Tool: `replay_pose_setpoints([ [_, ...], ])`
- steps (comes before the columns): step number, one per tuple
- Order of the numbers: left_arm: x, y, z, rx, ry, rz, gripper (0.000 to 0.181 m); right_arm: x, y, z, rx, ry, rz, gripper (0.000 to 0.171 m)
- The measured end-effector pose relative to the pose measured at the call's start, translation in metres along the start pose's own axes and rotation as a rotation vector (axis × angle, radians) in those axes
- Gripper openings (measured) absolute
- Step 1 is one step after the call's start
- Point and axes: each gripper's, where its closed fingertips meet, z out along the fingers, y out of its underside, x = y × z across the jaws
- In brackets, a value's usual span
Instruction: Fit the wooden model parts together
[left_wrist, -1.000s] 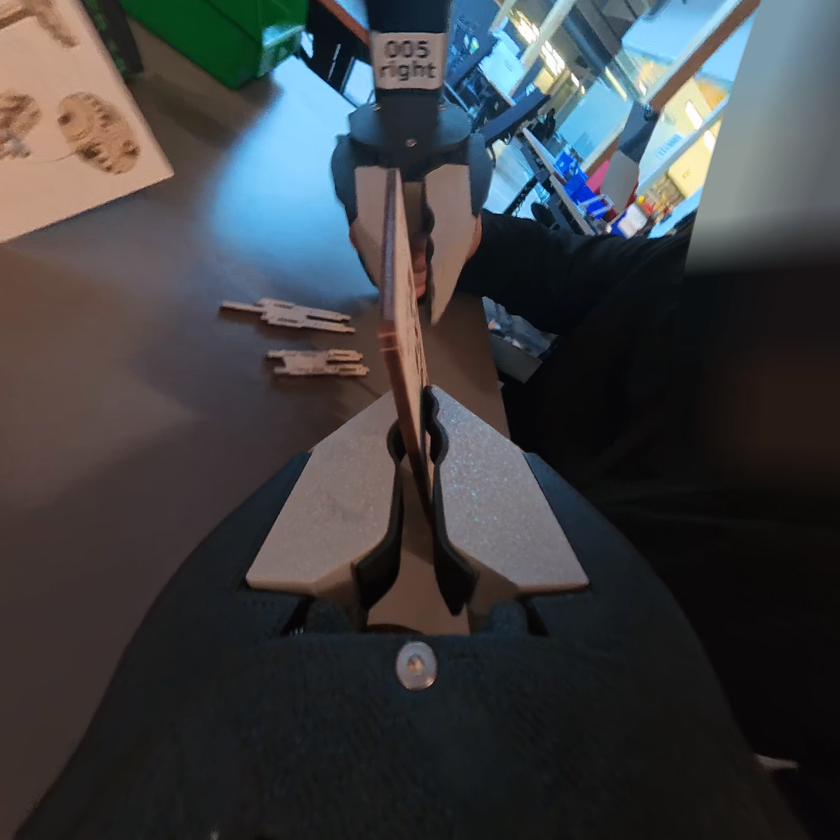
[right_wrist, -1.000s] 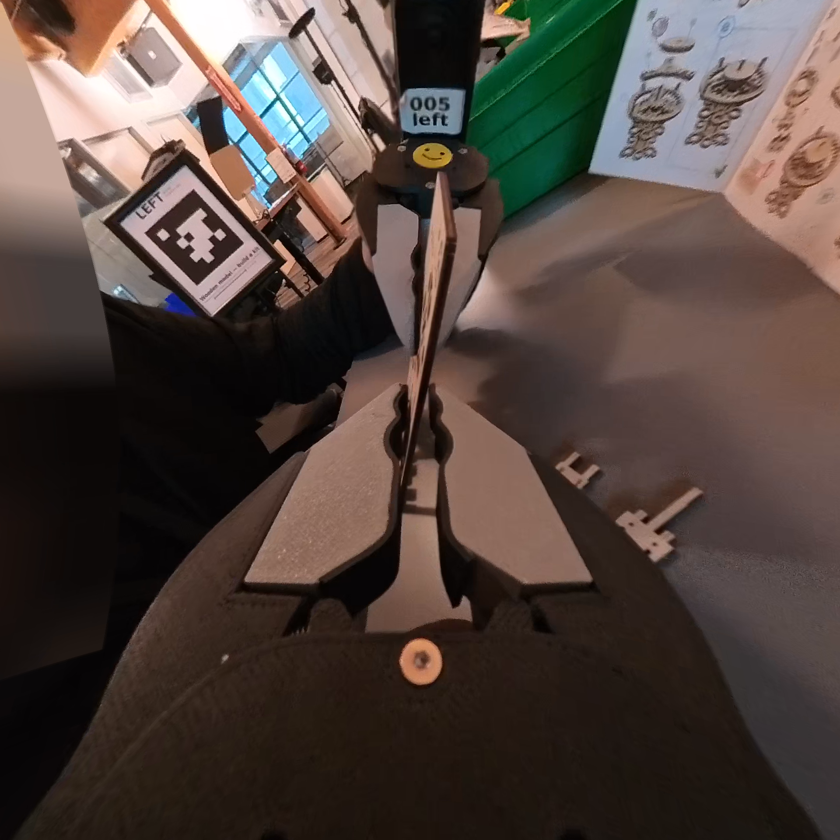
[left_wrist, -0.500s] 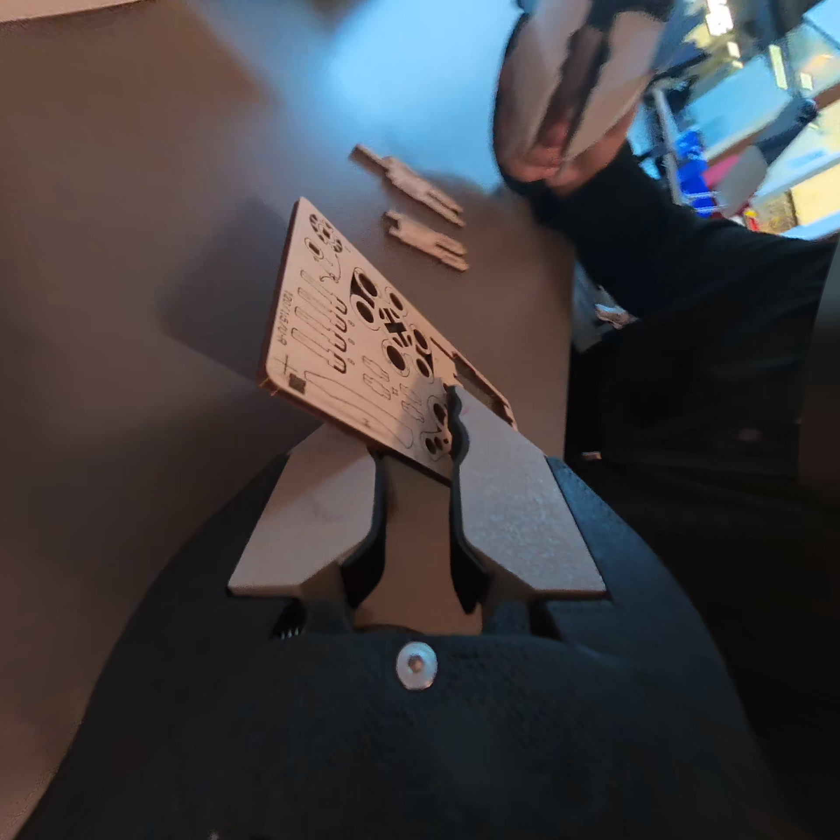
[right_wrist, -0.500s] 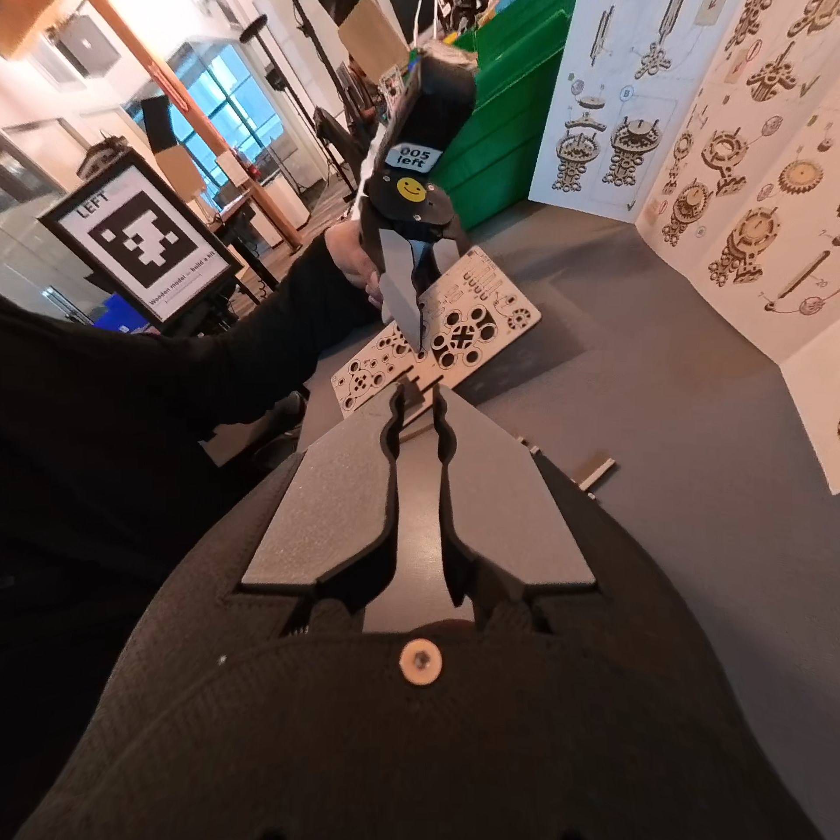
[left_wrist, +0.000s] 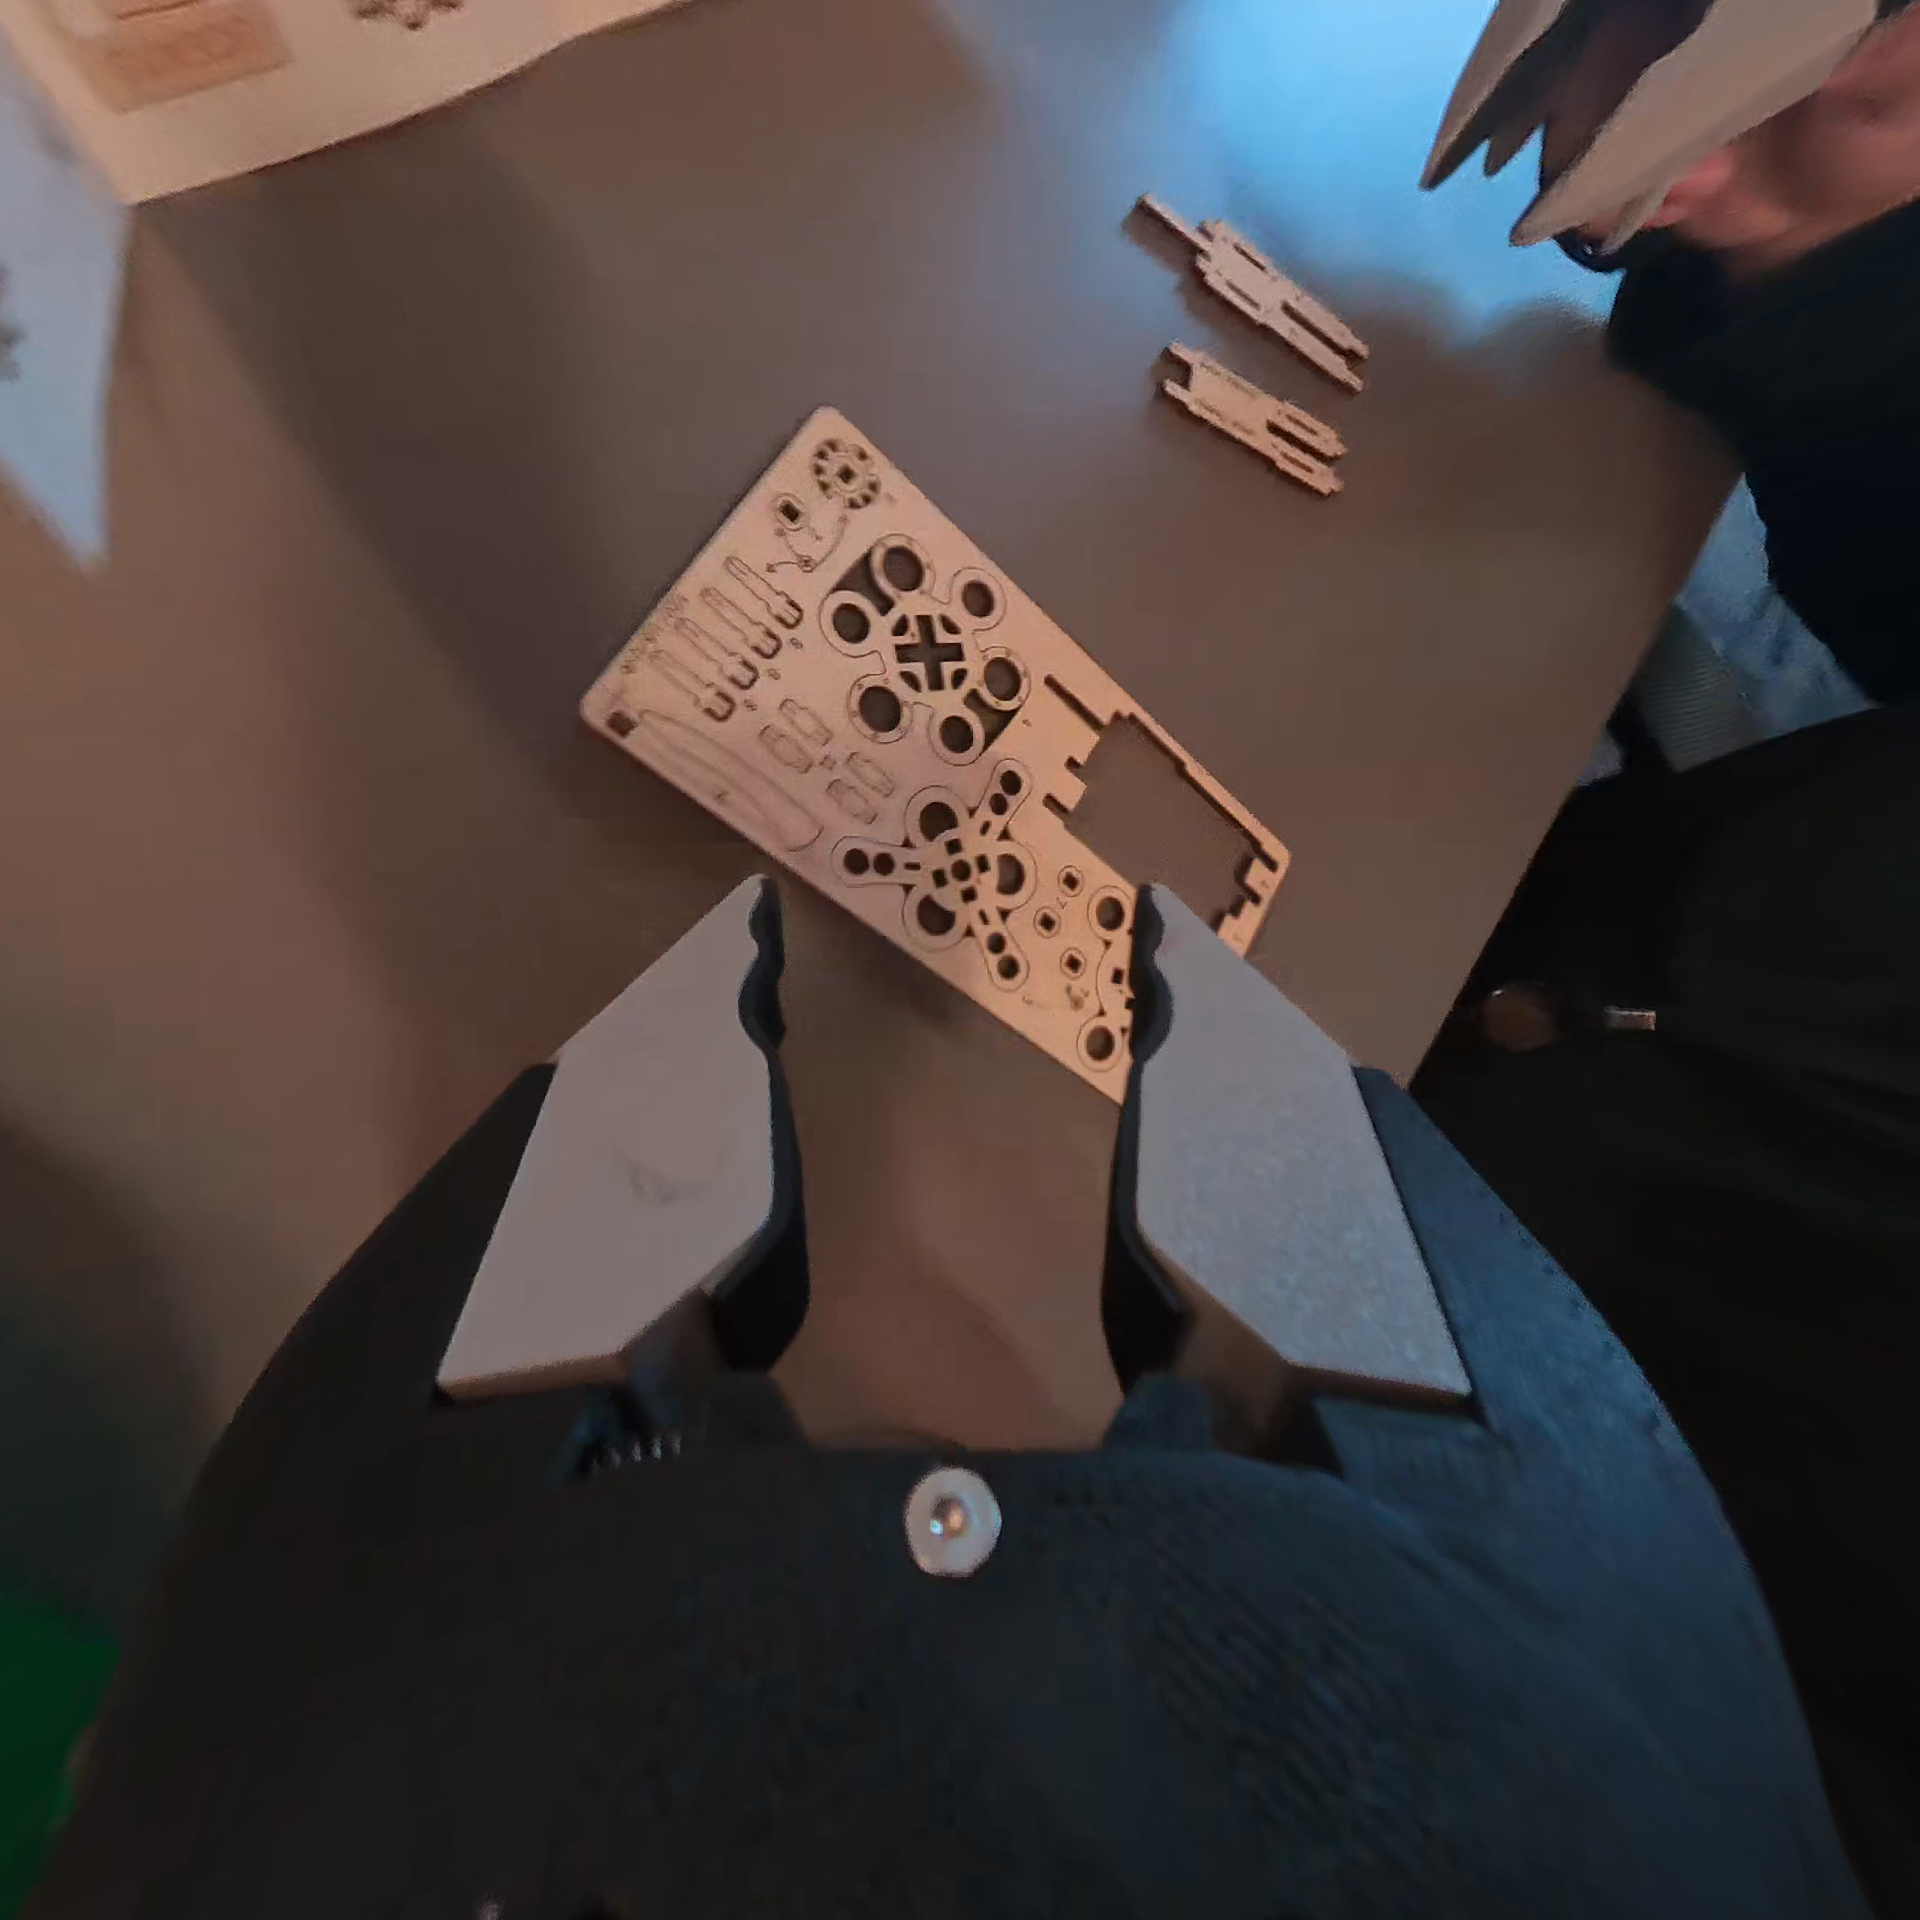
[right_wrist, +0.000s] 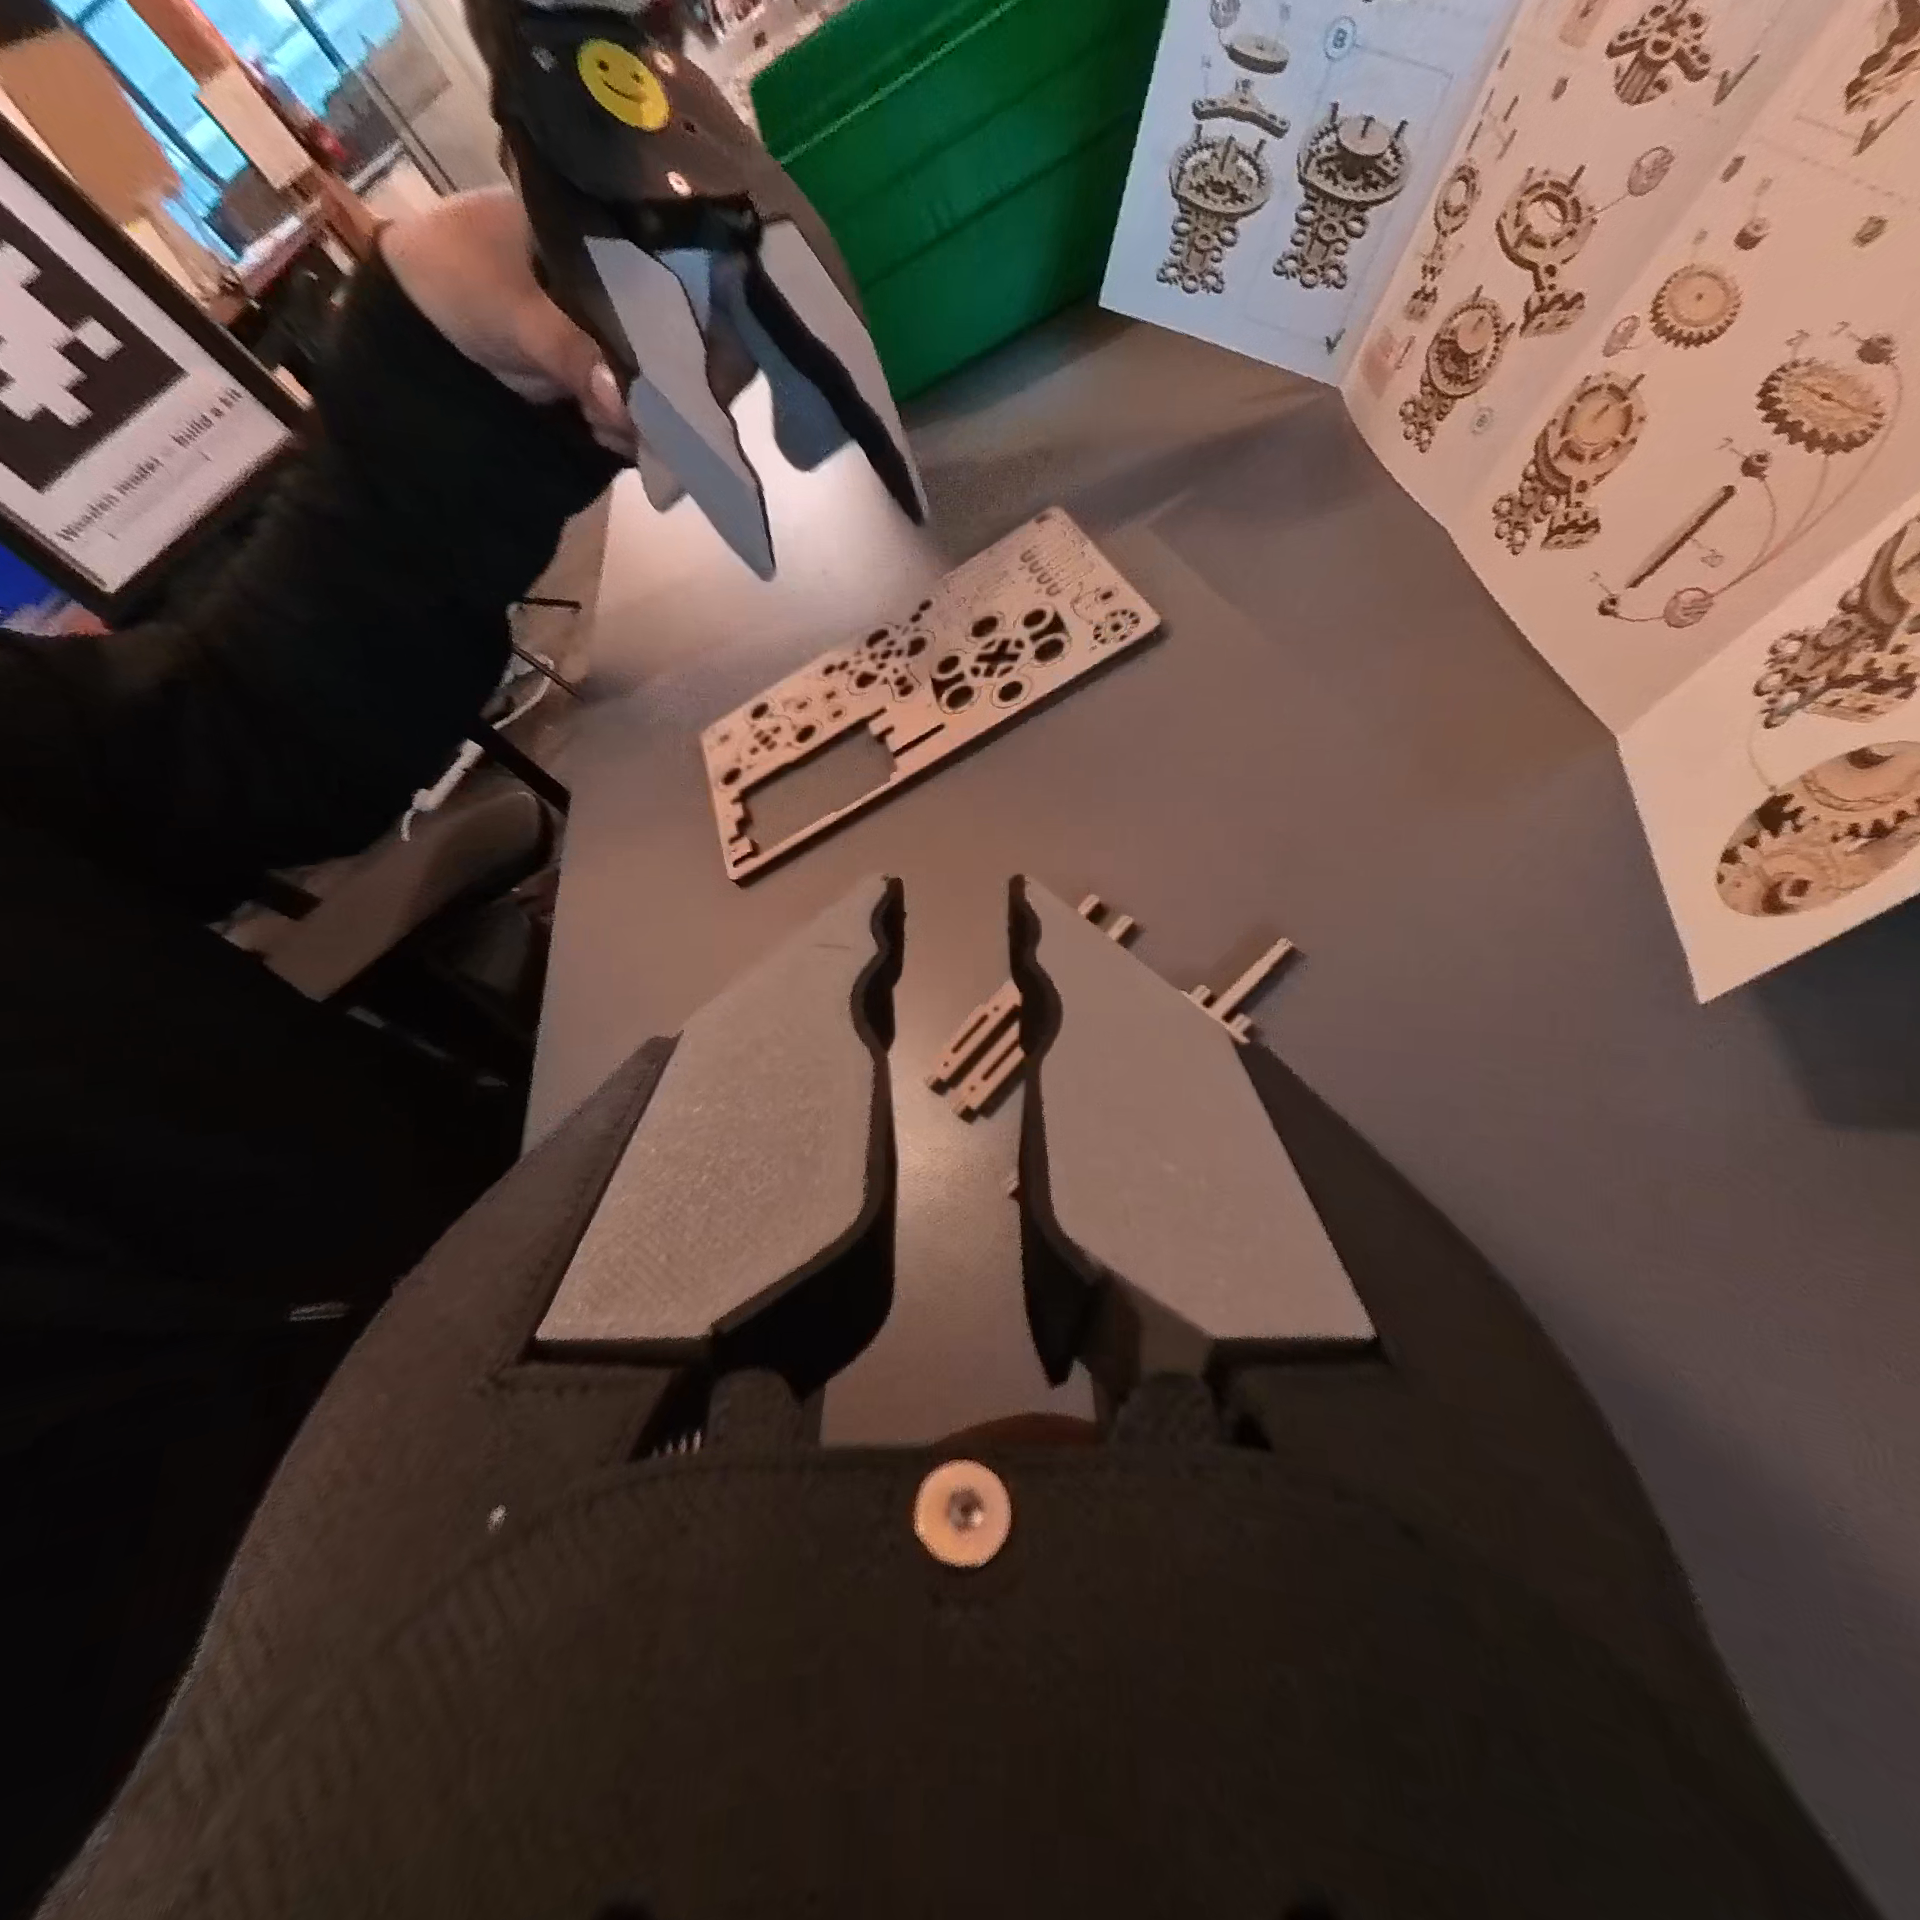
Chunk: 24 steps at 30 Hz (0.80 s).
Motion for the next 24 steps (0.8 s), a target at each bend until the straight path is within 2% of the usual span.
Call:
replay_pose_setpoints([
  [3,0.003,-0.008,-0.013,0.064,-0.020,0.025,0.061,0.007,0.003,-0.002,-0.031,0.061,-0.038,0.017],
  [6,0.025,-0.029,-0.012,0.146,0.008,0.133,0.054,0.020,0.005,-0.008,-0.071,0.151,-0.081,0.019],
  [10,0.057,-0.051,0.019,0.133,0.049,0.336,0.052,0.035,0.008,-0.015,-0.107,0.239,-0.102,0.020],
  [14,0.077,-0.069,0.058,0.094,0.103,0.519,0.051,0.023,0.017,-0.004,-0.142,0.184,-0.114,0.023],
  [17,0.088,-0.087,0.071,0.146,0.176,0.627,0.051,0.007,0.028,0.011,-0.203,0.168,-0.171,0.025],
  [21,0.082,-0.092,0.081,0.162,0.149,0.679,0.044,0.011,0.043,0.024,-0.310,0.324,-0.292,0.025],
  [24,0.068,-0.088,0.085,0.188,0.090,0.615,0.042,0.017,0.049,0.026,-0.343,0.398,-0.307,0.025],
])
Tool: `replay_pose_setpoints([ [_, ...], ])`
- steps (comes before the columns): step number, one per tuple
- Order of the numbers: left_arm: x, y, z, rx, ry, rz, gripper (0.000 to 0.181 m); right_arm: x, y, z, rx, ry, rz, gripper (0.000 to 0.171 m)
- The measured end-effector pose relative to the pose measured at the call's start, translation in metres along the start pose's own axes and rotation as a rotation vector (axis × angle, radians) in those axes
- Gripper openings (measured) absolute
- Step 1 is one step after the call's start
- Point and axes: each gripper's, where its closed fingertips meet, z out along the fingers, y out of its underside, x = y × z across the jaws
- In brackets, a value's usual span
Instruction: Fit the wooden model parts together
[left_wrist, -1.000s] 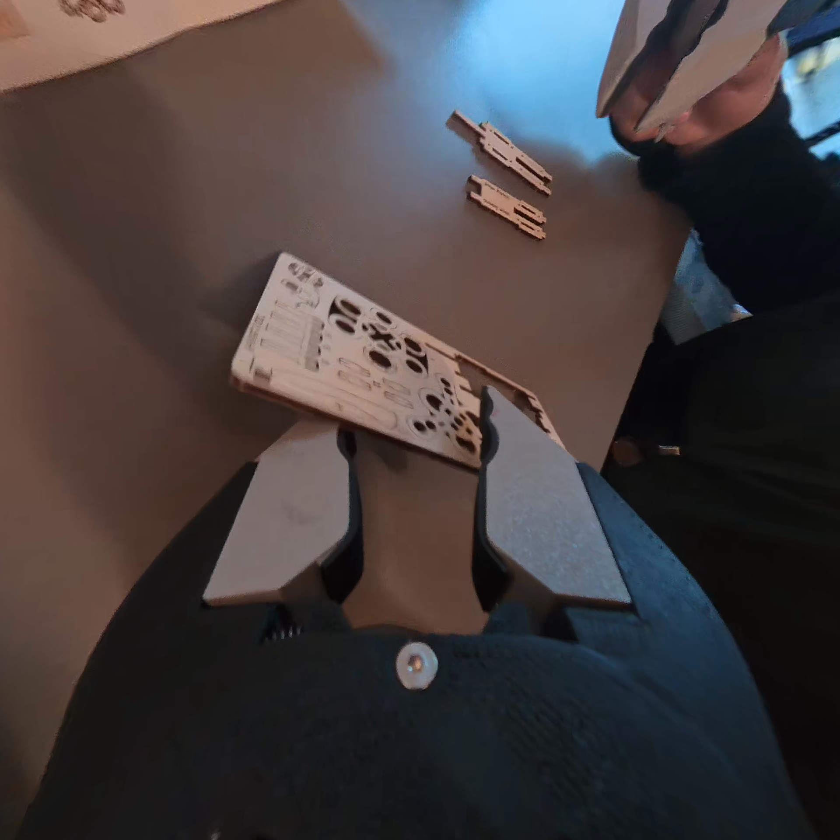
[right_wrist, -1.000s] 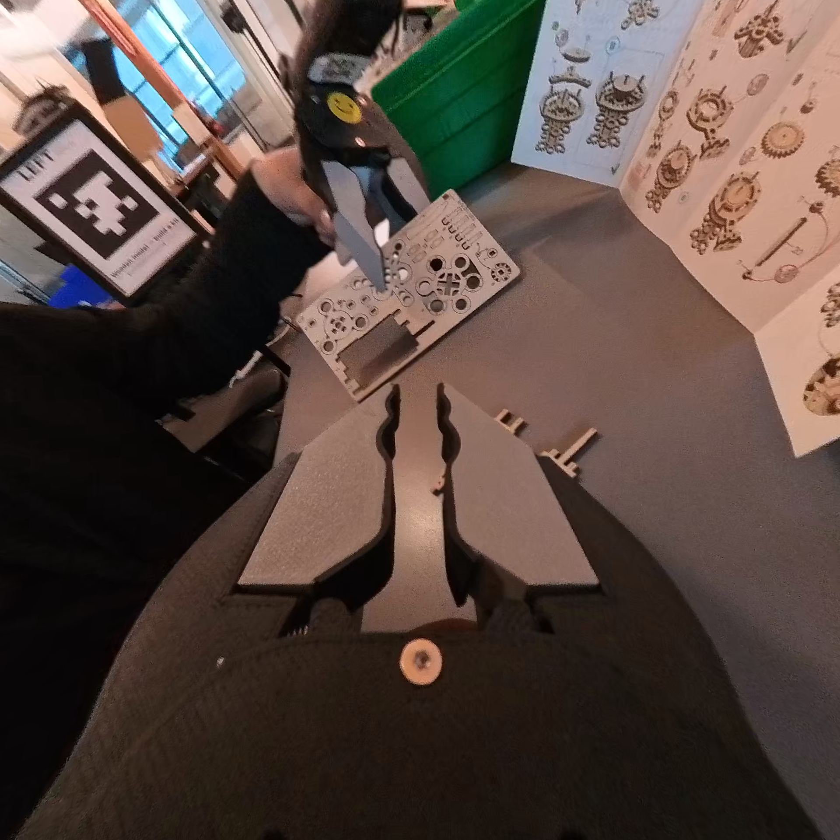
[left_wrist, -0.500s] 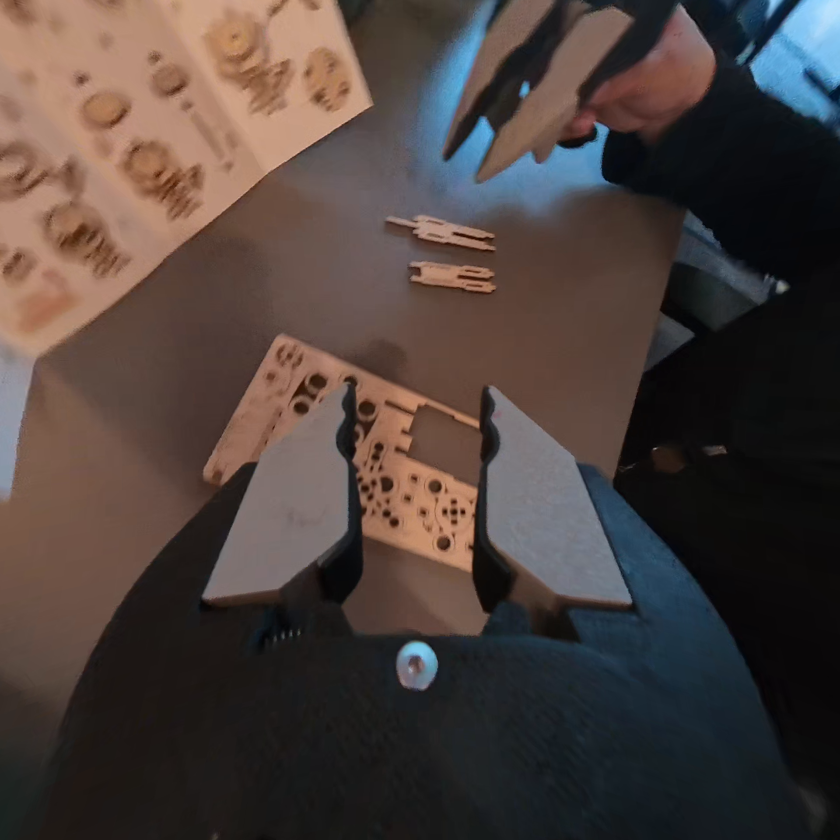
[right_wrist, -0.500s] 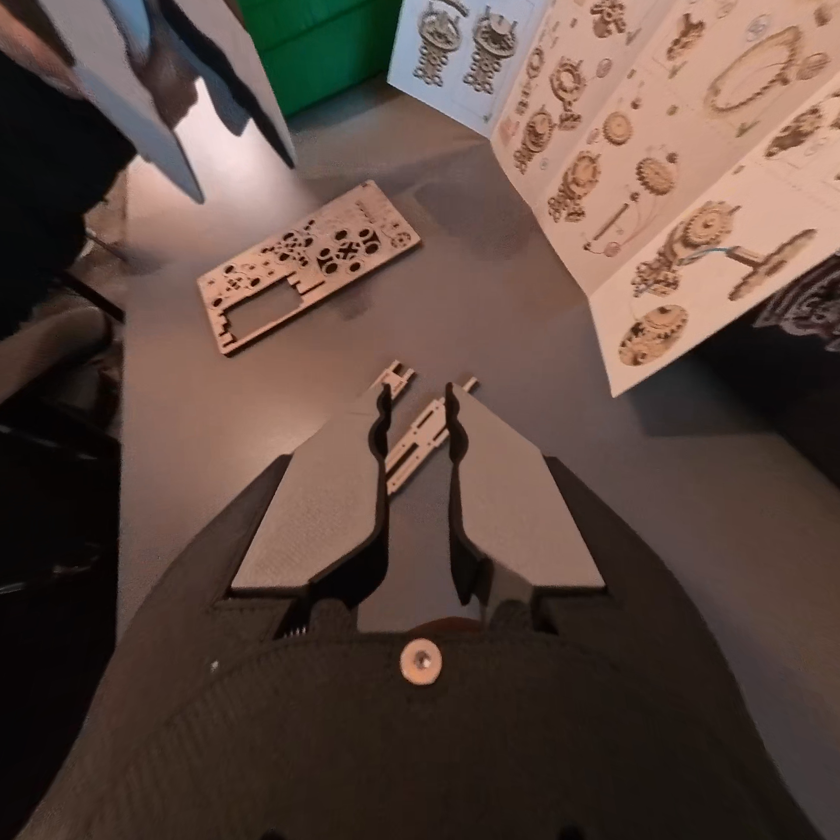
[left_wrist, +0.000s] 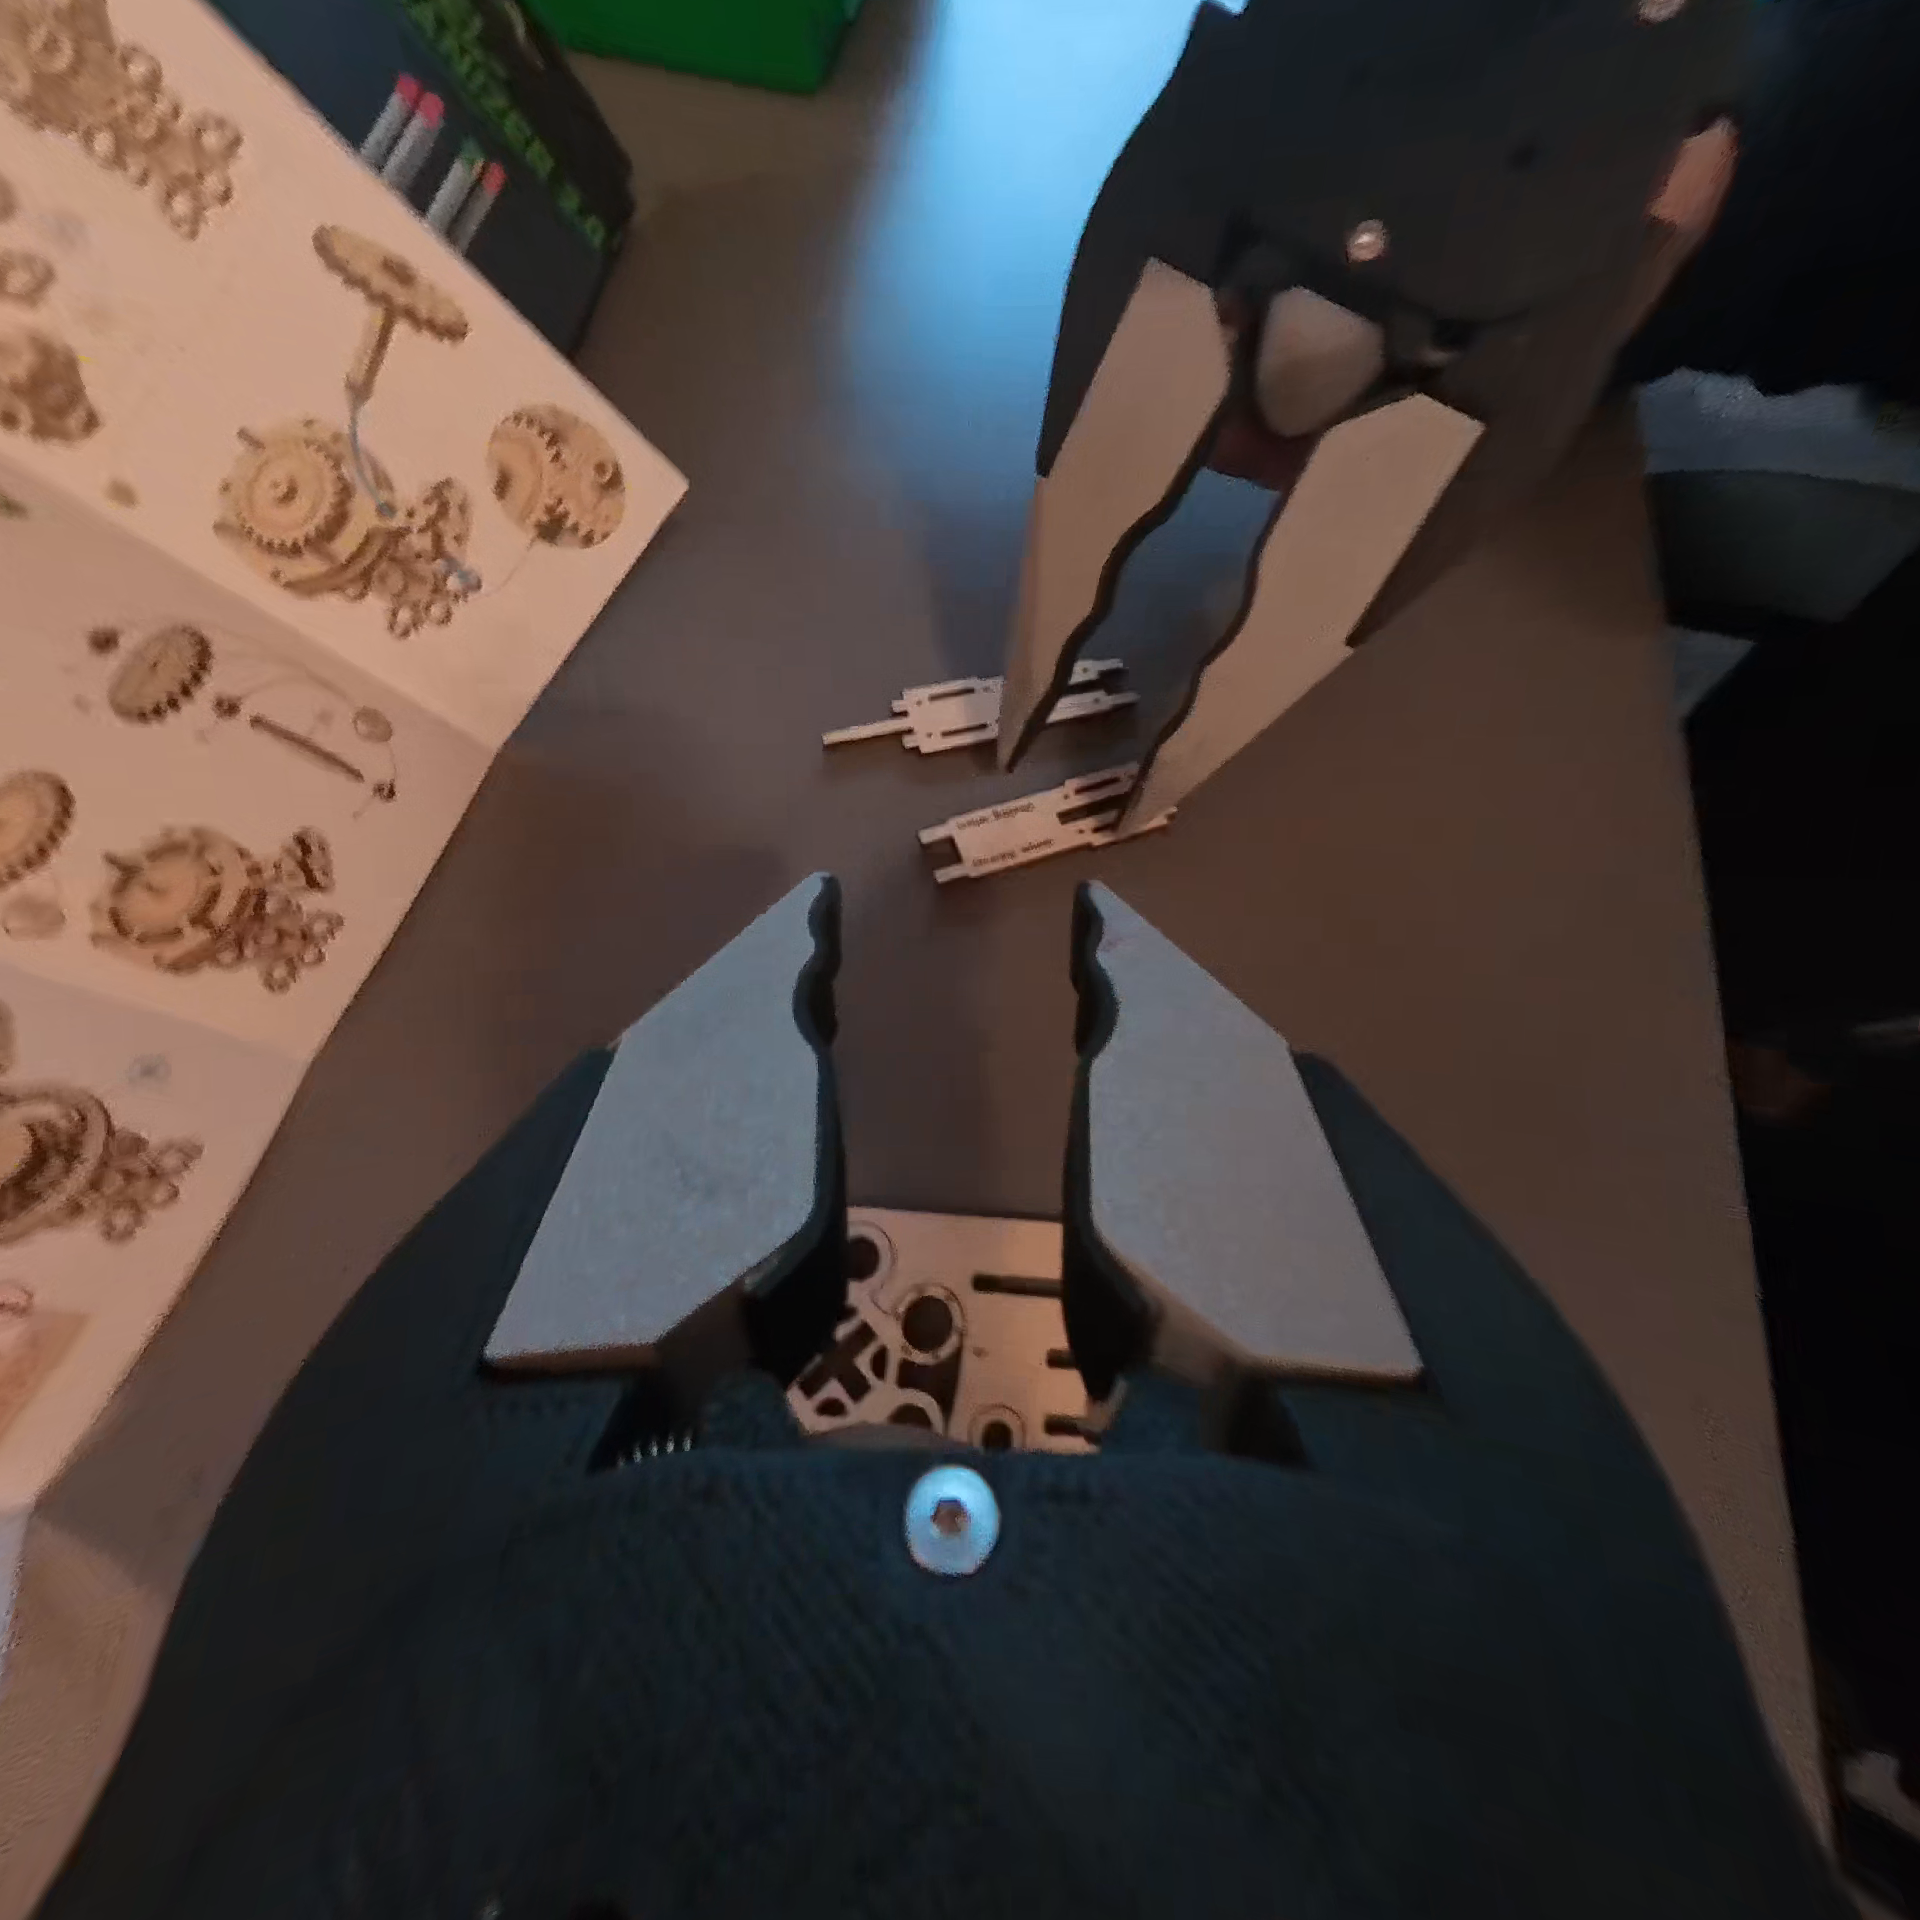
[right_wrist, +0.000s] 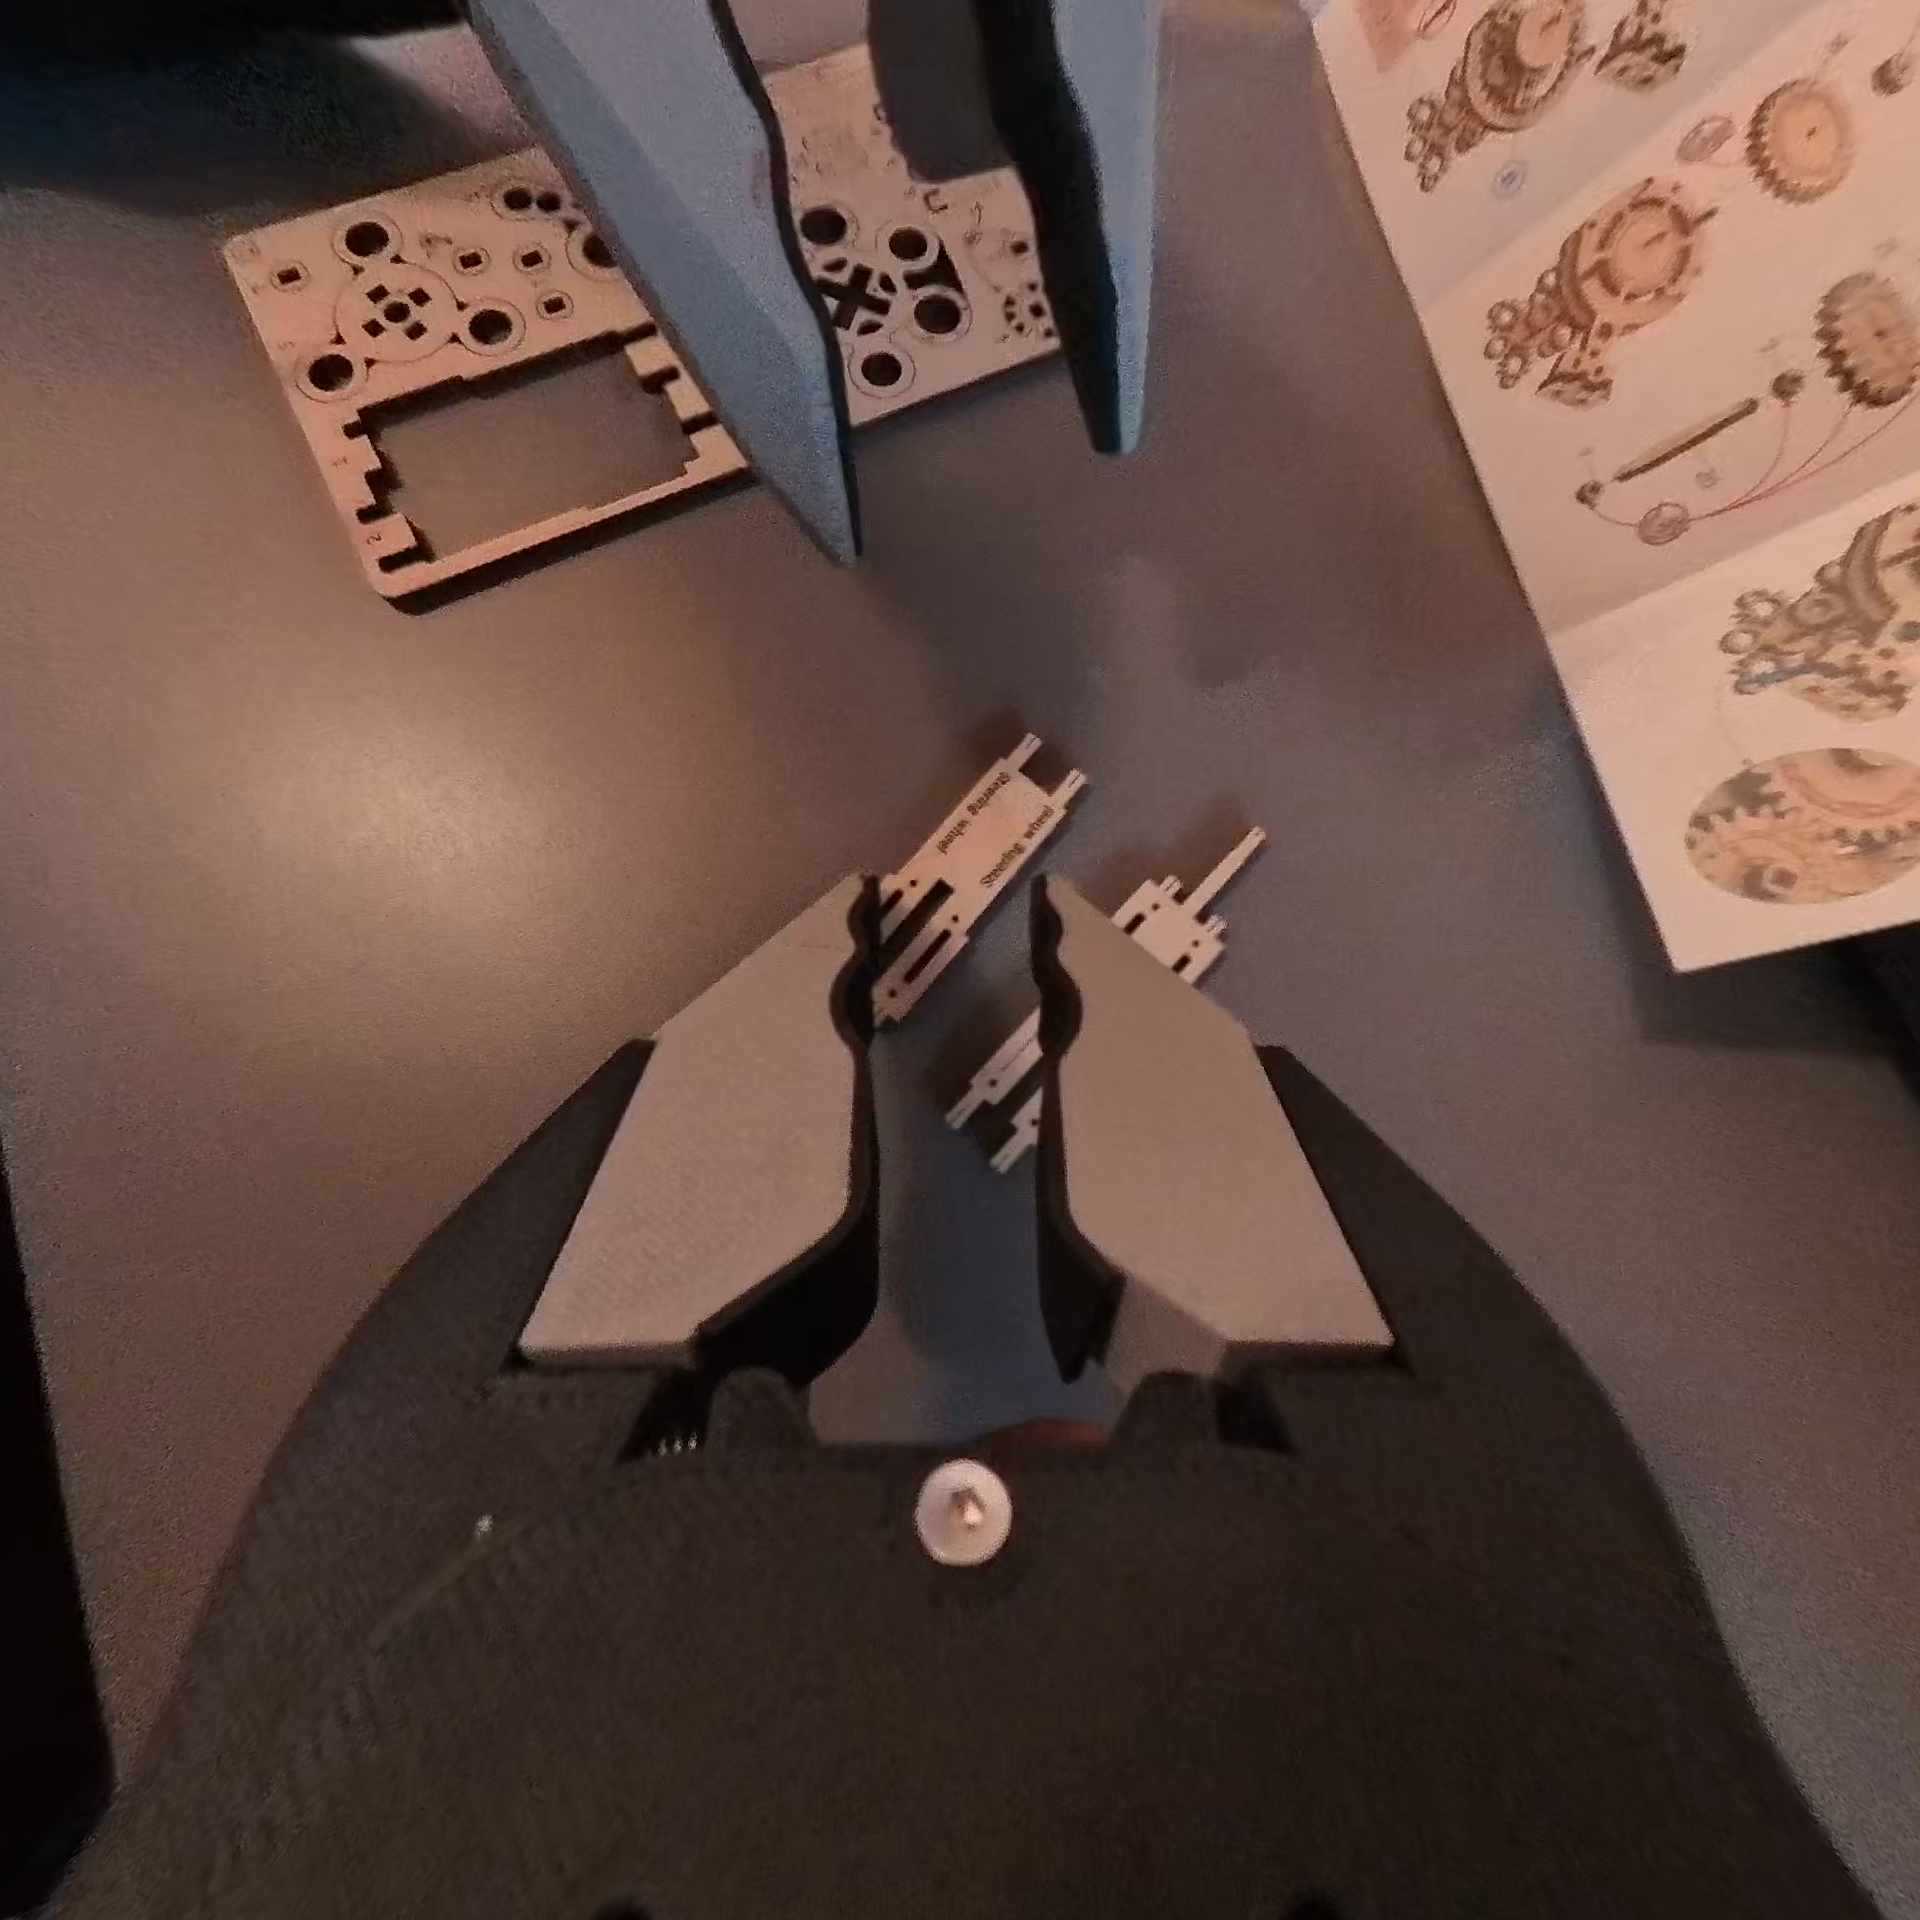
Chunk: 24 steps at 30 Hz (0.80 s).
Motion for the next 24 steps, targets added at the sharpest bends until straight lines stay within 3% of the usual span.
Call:
replay_pose_setpoints([
  [4,-0.001,0.009,0.002,-0.017,0.026,-0.085,0.042,-0.010,0.002,0.005,-0.012,-0.070,0.058,0.030],
  [9,-0.003,0.020,0.003,-0.068,0.026,-0.086,0.042,-0.002,0.001,0.008,-0.005,-0.027,0.039,0.021],
  [17,0.000,0.010,-0.007,0.019,0.097,-0.147,0.041,-0.004,-0.007,0.002,0.049,-0.047,0.009,0.017],
  [24,0.005,0.017,-0.002,-0.021,0.119,-0.145,0.041,0.013,-0.010,-0.013,0.084,-0.009,0.030,0.017],
])
